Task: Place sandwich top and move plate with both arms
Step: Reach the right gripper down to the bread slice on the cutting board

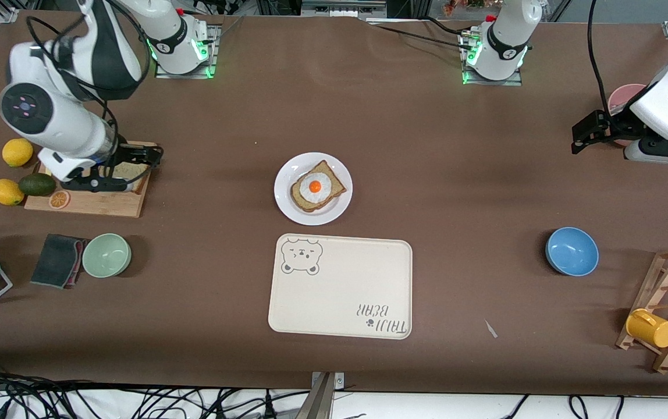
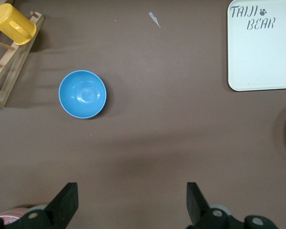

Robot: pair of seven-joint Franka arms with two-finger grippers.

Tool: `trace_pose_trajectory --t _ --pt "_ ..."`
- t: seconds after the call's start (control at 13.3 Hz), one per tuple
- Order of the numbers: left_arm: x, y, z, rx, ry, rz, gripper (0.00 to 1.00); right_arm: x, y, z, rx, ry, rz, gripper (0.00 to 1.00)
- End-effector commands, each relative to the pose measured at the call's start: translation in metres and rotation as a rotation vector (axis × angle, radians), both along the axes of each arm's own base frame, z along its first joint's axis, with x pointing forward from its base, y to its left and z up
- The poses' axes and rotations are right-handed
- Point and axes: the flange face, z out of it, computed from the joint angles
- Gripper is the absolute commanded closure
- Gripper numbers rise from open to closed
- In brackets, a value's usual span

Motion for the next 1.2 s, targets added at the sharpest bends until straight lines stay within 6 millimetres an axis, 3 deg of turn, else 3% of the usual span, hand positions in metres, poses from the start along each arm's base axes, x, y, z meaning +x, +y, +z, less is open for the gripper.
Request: trace_pose_trajectory --t 0.0,0.07,0.37,0.52,0.67,0.9,1.05,1.12 --pt "-0.004 -0.001 0.006 -0.027 0.001 0.006 0.00 -0.016 -0.003 -0.024 -0.138 -0.038 -0.052 0.00" --pt "-0.004 -0.002 0.006 -0.027 0.001 0.004 0.00 -0.019 0.003 -0.043 -0.199 -0.041 -0.078 0.00" --pt "-0.004 -0.003 0.006 -0.027 0.001 0.003 0.00 -0.024 0.005 -0.087 -0.260 -0.046 -0.058 0.00" --pt "-0.004 -0.003 0.006 -0.026 0.001 0.001 0.00 -0.026 0.001 -0.102 -0.321 -0.045 0.016 0.00" --pt "-0.004 -0.008 0.006 -0.026 0.001 -0.005 0.00 -0.026 -0.001 -0.115 -0.322 -0.050 -0.022 0.01" --pt "-0.005 -0.008 0.006 -0.026 0.001 -0.006 0.00 -0.027 -0.001 -0.145 -0.341 -0.072 -0.143 0.12" --pt "-0.005 -0.008 0.006 -0.026 0.001 -0.007 0.00 -0.027 -0.003 -0.153 -0.339 -0.068 -0.150 0.16" --pt "-0.005 -0.008 0.006 -0.026 0.001 -0.008 0.00 -0.027 -0.009 -0.157 -0.344 -0.059 -0.159 0.24"
